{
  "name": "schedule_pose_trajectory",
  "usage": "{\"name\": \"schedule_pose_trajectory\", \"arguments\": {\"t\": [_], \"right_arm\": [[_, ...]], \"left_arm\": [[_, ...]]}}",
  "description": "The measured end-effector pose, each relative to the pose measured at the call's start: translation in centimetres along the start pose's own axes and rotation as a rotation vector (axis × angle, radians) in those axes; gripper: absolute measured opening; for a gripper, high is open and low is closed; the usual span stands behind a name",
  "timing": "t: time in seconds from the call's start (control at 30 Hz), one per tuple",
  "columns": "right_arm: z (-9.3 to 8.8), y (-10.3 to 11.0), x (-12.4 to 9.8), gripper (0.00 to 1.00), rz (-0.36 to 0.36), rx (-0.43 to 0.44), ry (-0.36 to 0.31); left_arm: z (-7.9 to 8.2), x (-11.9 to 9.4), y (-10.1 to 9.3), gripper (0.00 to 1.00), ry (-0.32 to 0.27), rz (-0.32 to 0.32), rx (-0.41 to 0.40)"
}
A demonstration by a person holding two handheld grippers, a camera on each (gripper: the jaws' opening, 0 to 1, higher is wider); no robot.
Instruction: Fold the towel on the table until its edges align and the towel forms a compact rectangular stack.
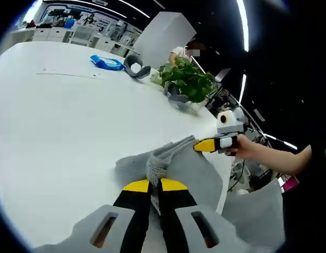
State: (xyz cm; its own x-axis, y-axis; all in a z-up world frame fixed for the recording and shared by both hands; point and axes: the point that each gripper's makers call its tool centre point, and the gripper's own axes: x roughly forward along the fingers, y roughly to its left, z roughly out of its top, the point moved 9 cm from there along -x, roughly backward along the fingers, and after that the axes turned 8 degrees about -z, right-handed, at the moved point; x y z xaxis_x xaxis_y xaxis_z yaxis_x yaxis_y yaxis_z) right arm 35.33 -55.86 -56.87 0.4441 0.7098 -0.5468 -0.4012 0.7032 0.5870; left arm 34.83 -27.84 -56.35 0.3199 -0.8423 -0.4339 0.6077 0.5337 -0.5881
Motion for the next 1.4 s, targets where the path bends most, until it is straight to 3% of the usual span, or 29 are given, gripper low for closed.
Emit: {"name": "schedule_pose_trajectory", "arguments": {"t": [0.1, 0.33, 0.4, 0.53, 0.67, 0.73, 0.83, 0.93, 1.0, 1.1, 1.2, 1.4], "right_arm": [[0.1, -0.4, 0.4, 0.04, -0.039, -0.081, -0.026], [-0.1, -0.8, 1.2, 0.06, -0.161, -0.361, -0.066], [0.1, -1.1, 1.1, 0.12, -0.258, -0.527, -0.092], [0.2, -0.7, 0.7, 0.20, -0.307, -0.664, -0.096], [0.6, 0.2, -0.4, 0.19, -0.312, -0.664, -0.128], [0.6, 1.2, -1.3, 0.20, -0.279, -0.628, -0.177], [-0.5, 3.4, -2.9, 0.19, -0.213, -0.641, -0.185], [-3.0, 5.6, -4.2, 0.14, -0.149, -0.675, -0.134], [-4.3, 6.3, -4.6, 0.15, -0.150, -0.719, -0.112], [-6.7, 7.1, -4.7, 0.16, -0.134, -0.807, -0.020], [-7.7, 7.1, -4.4, 0.15, -0.146, -0.888, 0.040], [-7.5, 6.1, -3.4, 0.14, -0.165, -0.771, 0.033]], "left_arm": [[0.0, 0.5, 0.4, 0.05, -0.012, 0.034, 0.038], [-0.2, 1.6, 1.2, 0.07, -0.031, 0.135, 0.170], [-0.1, 1.7, 1.6, 0.11, -0.029, 0.176, 0.240], [0.2, 1.3, 1.4, 0.21, -0.027, 0.245, 0.384], [0.5, 0.3, 0.3, 0.21, -0.049, 0.276, 0.445], [0.5, -0.4, -1.1, 0.21, -0.065, 0.227, 0.479], [-0.2, -1.5, -3.4, 0.21, -0.028, 0.159, 0.573], [-1.8, -2.3, -5.4, 0.20, 0.049, 0.127, 0.609], [-2.9, -2.6, -6.5, 0.20, 0.098, 0.123, 0.598], [-4.2, -2.3, -7.8, 0.20, 0.154, 0.121, 0.621], [-5.4, -1.4, -8.2, 0.20, 0.247, 0.122, 0.671], [-5.9, -0.5, -7.0, 0.19, 0.250, 0.142, 0.586]]}}
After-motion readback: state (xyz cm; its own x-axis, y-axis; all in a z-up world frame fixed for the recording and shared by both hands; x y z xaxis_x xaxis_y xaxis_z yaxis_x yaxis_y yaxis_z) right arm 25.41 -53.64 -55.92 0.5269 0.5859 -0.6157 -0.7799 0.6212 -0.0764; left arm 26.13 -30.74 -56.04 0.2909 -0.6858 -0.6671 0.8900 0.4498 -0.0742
